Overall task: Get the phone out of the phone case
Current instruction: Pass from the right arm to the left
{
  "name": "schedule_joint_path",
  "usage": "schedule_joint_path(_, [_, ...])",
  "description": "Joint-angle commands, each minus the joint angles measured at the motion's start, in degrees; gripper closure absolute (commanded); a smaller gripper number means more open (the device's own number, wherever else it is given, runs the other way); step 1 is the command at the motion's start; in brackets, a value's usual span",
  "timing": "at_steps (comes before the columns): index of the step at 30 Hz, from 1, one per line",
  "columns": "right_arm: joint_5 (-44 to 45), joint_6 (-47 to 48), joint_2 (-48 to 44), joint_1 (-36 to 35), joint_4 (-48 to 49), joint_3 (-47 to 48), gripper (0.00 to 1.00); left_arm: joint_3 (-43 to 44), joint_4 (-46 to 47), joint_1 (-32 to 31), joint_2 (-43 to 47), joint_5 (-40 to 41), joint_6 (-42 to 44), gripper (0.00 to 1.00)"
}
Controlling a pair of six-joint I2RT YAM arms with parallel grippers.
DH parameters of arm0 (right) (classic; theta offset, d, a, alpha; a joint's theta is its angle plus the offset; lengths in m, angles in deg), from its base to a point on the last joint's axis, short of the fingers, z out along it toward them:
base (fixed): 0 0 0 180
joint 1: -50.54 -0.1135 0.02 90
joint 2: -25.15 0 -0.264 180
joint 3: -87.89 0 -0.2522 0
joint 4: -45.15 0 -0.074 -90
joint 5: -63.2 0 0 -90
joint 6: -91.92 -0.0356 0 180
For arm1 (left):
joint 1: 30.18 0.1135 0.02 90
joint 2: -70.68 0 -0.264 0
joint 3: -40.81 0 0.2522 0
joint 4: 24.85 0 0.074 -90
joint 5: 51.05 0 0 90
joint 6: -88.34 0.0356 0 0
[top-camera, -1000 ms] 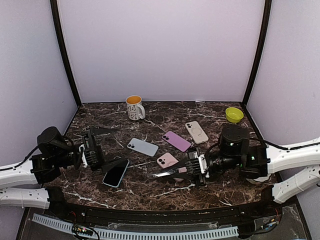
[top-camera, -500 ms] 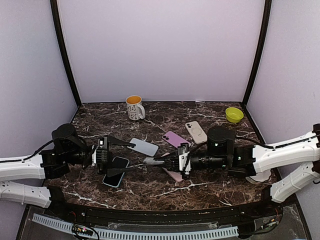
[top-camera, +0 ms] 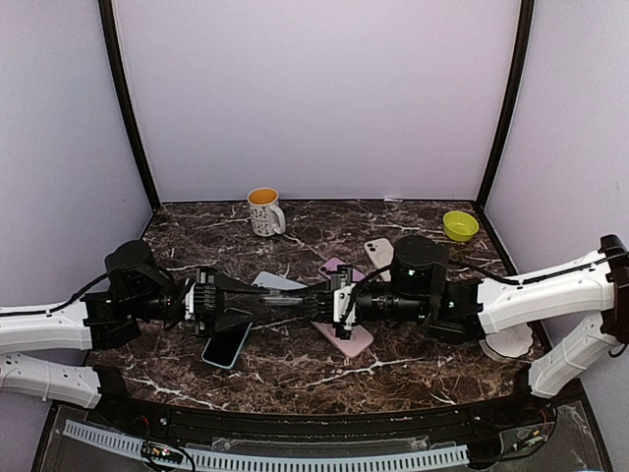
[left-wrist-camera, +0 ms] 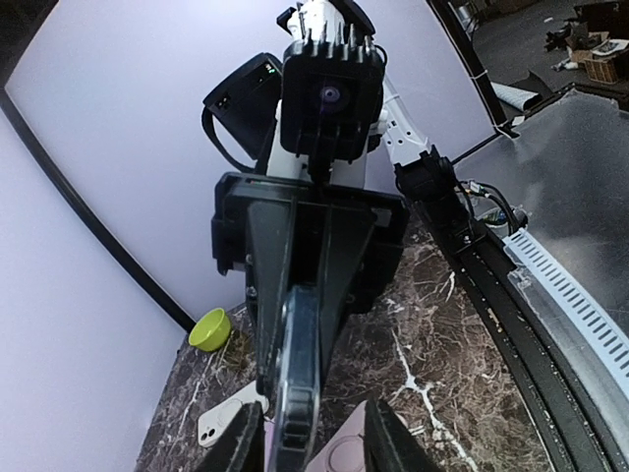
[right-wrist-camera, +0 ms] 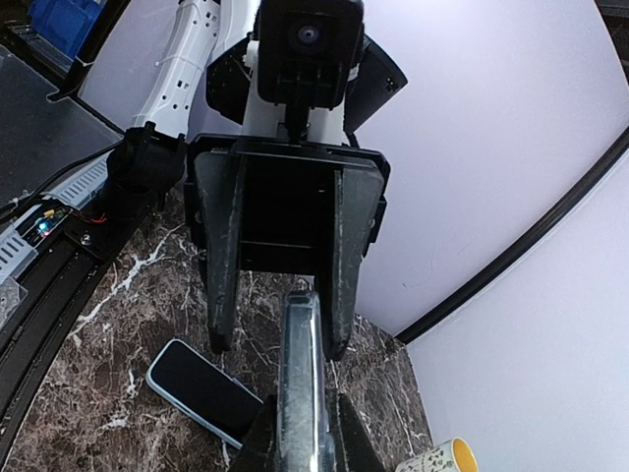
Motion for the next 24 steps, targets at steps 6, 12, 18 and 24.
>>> schedule_joint_path(6, [-0.63,-0.6,2.3,-1.44,9.89,3.88,1.0,2.01,2.29,0.0,-0.69,2.47,-0.14,0.73])
schedule_joint_path(12, [-0.53,-1.43,1.8,-2.12,9.36,3.05,1.0,2.73,0.14,-0.02,-1.32,5.75,1.8,1.0])
schedule_joint_path(18, [14.65,-10.08,0.98,-2.37,-4.74,5.26,0.1,3.58,-3.93,-0.33,-1.53,11.7,6.32,1.0])
schedule_joint_path(24, [18.37,-10.65,4.26,-3.63,-38.04,19.03,0.04,5.89,-9.31,-0.43,-2.93,19.07,10.84,1.0])
